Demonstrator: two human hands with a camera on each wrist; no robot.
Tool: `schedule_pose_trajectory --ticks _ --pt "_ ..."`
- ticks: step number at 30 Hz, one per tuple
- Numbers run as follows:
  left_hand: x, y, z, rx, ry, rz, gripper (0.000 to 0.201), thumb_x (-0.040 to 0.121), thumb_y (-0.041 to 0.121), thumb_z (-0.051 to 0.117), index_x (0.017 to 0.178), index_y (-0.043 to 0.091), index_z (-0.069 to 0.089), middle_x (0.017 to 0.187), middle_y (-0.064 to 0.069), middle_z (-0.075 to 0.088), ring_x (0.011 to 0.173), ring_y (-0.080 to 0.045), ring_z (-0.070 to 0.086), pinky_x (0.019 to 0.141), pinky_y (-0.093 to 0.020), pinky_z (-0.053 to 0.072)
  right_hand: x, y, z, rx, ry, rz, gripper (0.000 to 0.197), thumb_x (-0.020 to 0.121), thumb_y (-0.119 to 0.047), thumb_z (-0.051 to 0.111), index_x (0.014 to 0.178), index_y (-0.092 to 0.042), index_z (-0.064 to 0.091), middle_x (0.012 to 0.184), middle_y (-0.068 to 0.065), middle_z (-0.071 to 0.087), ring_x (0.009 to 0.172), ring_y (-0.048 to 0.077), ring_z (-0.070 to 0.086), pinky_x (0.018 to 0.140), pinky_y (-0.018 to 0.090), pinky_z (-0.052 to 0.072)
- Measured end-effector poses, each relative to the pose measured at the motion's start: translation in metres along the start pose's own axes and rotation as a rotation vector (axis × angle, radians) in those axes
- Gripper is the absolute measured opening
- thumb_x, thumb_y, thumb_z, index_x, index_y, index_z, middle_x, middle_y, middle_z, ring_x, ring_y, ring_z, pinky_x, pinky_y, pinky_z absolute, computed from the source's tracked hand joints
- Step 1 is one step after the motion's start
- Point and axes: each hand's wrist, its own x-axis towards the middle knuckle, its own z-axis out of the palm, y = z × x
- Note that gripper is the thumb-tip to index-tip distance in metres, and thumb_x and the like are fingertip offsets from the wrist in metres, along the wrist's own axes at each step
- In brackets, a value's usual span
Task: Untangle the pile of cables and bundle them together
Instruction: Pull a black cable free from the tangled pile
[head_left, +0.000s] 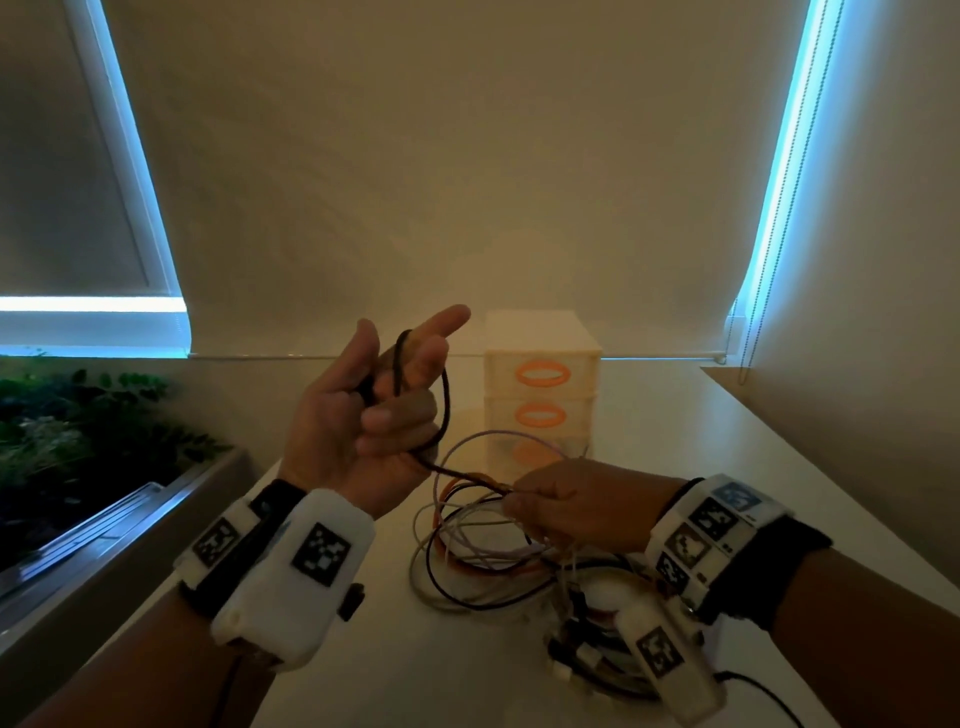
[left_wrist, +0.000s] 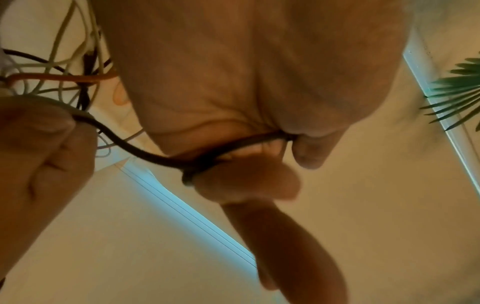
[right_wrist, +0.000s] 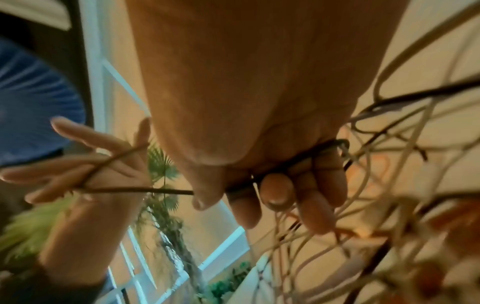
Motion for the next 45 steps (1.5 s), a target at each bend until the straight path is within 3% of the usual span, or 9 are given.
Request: schedule_pose_trajectory --ticks 6,11,15,21,26,29,33,38,45 --pt "-0.012 0.004 0.003 0.24 -0.035 -0.282 0.063 0.109 0.044 0.032 0.148 -0.005 0.04 0.105 -0.02 0.074 0.04 -0.018 0.051 0.031 -0.024 0.021 0.0 0.013 -0.049 0.048 0.238 0.128 0.034 0.099 -0.042 0.05 0.079 -0.019 0.064 0.071 0.003 0.069 0.075 0.024 0.068 0.086 0.046 0.054" --pt "-0.008 -0.034 -0.005 0.352 0.115 -0.531 0.067 0.105 0.051 0.034 0.142 -0.003 0.053 0.128 -0.022 0.068 0.096 -0.036 0.076 0.044 -0.02 0.049 0.021 -0.024 -0.053 0.068 0.337 0.021 0.032 0.101 -0.036 0.048 0.083 -0.015 0.065 0.065 0.001 0.062 0.061 0.012 0.06 0.078 0.043 0.055" --pt "-0.007 -0.036 -0.024 0.198 0.359 -0.355 0.066 0.102 0.052 0.04 0.136 0.0 0.062 0.127 -0.021 0.069 0.101 -0.035 0.074 0.067 -0.03 0.061 0.015 -0.037 -0.052 0.115 0.375 -0.068 0.022 0.1 -0.025 0.051 0.09 -0.018 0.07 0.069 -0.005 0.066 0.067 0.007 0.06 0.075 0.035 0.053" --pt "0.008 -0.029 -0.022 0.159 0.599 -0.051 0.061 0.098 0.046 0.044 0.122 -0.004 0.068 0.094 -0.016 0.071 0.074 -0.026 0.073 0.063 -0.033 0.061 0.01 -0.044 -0.026 0.154 0.347 -0.209 0.019 0.099 -0.028 0.054 0.112 -0.025 0.068 0.102 -0.006 0.07 0.096 0.009 0.065 0.09 0.033 0.053" --pt "0.017 -0.009 -0.021 0.072 0.738 0.27 0.057 0.109 0.041 0.034 0.109 -0.002 0.072 0.081 -0.009 0.07 0.08 -0.025 0.075 0.07 -0.032 0.063 -0.003 -0.049 -0.002 0.077 0.198 -0.17 0.026 0.103 -0.034 0.045 0.093 -0.014 0.058 0.077 -0.008 0.058 0.069 0.009 0.054 0.071 0.035 0.049" --pt "0.013 0.005 -0.018 0.031 0.709 0.369 0.055 0.109 0.041 0.034 0.117 -0.002 0.069 0.086 -0.009 0.074 0.078 -0.02 0.076 0.066 -0.028 0.063 -0.001 -0.03 0.001 0.242 0.165 -0.066 0.031 0.103 -0.03 0.046 0.08 -0.013 0.055 0.074 0.0 0.057 0.065 0.013 0.054 0.066 0.037 0.051" --pt "0.009 0.001 -0.013 0.115 0.623 0.244 0.055 0.109 0.042 0.032 0.13 0.0 0.061 0.074 0.001 0.068 0.046 -0.002 0.053 0.044 -0.015 0.043 0.01 -0.004 -0.001 0.132 0.192 -0.008 0.037 0.101 -0.044 0.045 0.078 -0.017 0.056 0.073 0.0 0.059 0.067 0.013 0.055 0.074 0.041 0.052" --pt "0.011 -0.006 -0.016 0.202 0.536 0.055 0.052 0.107 0.042 0.035 0.131 0.002 0.059 0.063 0.005 0.045 0.034 -0.004 0.028 0.037 -0.018 0.019 0.021 0.002 -0.013 0.184 0.376 0.024 0.024 0.101 -0.03 0.047 0.082 -0.025 0.06 0.072 -0.001 0.062 0.064 0.01 0.058 0.07 0.037 0.053" --pt "-0.01 0.055 -0.018 0.114 0.204 0.048 0.053 0.113 0.04 0.018 0.148 0.006 0.038 0.069 0.001 0.051 0.042 -0.006 0.029 0.042 -0.024 0.026 0.0 0.019 -0.008 0.149 0.278 0.033 0.022 0.102 -0.028 0.049 0.087 -0.017 0.061 0.067 -0.006 0.05 0.055 0.0 0.045 0.058 0.018 0.039"
